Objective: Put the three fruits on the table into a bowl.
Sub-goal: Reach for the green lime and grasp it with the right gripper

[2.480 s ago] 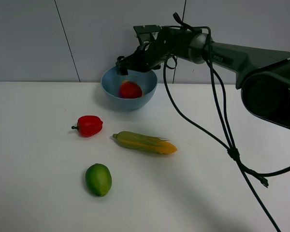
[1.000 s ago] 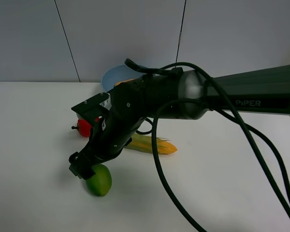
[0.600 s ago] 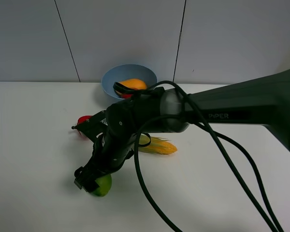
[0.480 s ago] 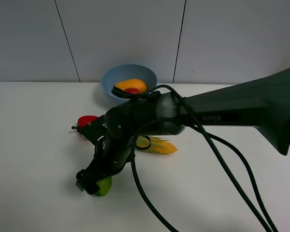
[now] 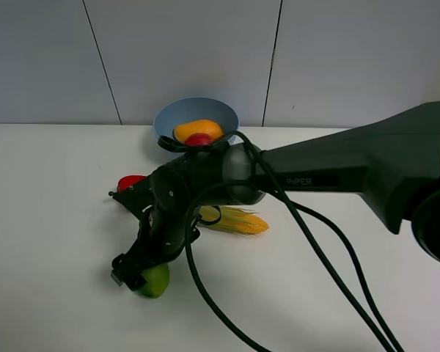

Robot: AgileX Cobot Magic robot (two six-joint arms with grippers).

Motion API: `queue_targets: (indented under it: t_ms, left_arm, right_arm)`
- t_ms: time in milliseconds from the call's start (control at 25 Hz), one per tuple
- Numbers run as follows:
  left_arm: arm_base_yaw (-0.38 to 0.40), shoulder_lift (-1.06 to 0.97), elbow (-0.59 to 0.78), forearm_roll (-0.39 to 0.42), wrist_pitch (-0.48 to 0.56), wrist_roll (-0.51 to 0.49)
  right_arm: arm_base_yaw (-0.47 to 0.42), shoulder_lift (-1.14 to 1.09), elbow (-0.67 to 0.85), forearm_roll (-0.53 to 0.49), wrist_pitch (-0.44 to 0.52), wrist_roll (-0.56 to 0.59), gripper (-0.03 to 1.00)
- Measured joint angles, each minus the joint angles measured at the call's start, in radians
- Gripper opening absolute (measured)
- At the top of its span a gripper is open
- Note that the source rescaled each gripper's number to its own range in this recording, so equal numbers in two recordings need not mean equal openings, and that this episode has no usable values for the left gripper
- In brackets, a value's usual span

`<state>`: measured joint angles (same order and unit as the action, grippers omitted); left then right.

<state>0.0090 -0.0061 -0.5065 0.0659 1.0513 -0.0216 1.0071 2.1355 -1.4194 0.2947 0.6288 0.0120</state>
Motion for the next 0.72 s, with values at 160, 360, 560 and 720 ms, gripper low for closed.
queue_targets:
  t_ms: [160, 360, 560, 720]
  left_arm:
    - [0.0, 0.0, 0.0, 0.0, 0.0, 0.0]
    - [0.0, 0.0, 0.0, 0.0, 0.0, 0.0]
    - [0.0, 0.0, 0.0, 0.0, 0.0, 0.0]
    - [0.0, 0.0, 0.0, 0.0, 0.0, 0.0]
  right_arm:
    - [0.005, 0.046, -0.066, -0.004, 0.034, 0.017, 0.74]
    - [0.007, 0.062, -0.081, -0.008, 0.066, 0.022, 0.74]
    - [0.007, 0.082, -0.08, -0.014, 0.083, 0.037, 0.57]
    - [0.007, 0.083, -0.08, -0.022, 0.076, 0.052, 0.21]
